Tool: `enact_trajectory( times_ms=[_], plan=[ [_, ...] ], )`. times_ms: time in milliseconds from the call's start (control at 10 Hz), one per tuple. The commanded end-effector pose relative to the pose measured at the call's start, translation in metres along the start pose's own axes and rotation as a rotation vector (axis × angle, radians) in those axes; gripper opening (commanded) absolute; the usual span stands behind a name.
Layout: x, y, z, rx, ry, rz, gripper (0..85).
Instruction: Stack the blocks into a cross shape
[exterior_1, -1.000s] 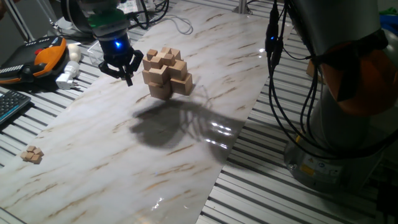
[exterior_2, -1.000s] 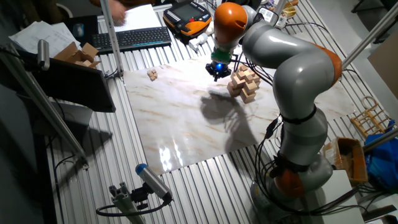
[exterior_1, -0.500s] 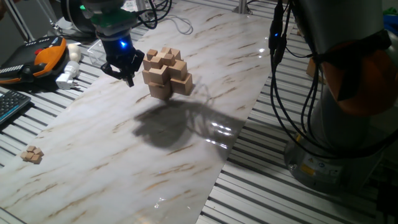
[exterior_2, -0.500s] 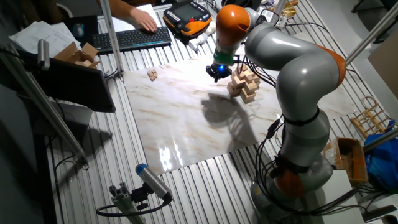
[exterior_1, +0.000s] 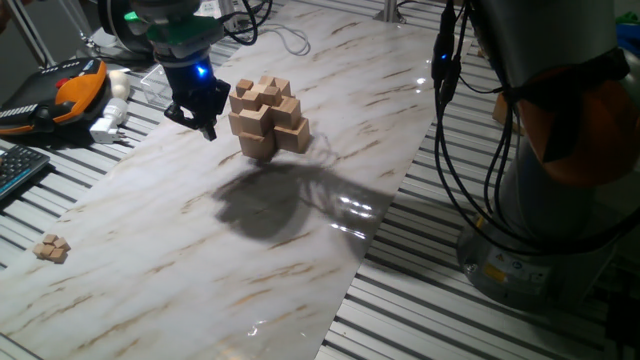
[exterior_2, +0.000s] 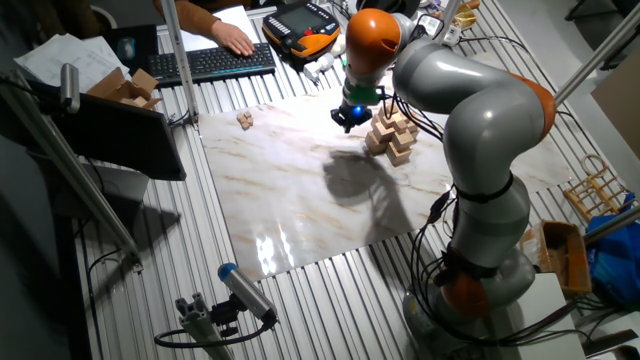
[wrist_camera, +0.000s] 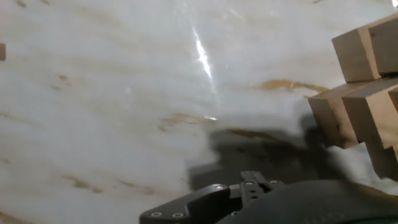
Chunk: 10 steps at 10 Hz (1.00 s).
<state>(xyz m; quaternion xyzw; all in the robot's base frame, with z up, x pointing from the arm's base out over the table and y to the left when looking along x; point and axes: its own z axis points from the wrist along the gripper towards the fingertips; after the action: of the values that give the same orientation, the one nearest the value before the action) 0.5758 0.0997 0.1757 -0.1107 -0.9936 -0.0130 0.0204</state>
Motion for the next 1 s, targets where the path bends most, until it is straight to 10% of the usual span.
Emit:
enact_trajectory(
  times_ms=[0,900],
  plan=[
    [0.0016,0.0005,0.0006,0.008,0.004,-0.183,0.0],
    [0.0048,-0.0001,0.002,0.011,0.0,-0.17,0.0]
  ],
)
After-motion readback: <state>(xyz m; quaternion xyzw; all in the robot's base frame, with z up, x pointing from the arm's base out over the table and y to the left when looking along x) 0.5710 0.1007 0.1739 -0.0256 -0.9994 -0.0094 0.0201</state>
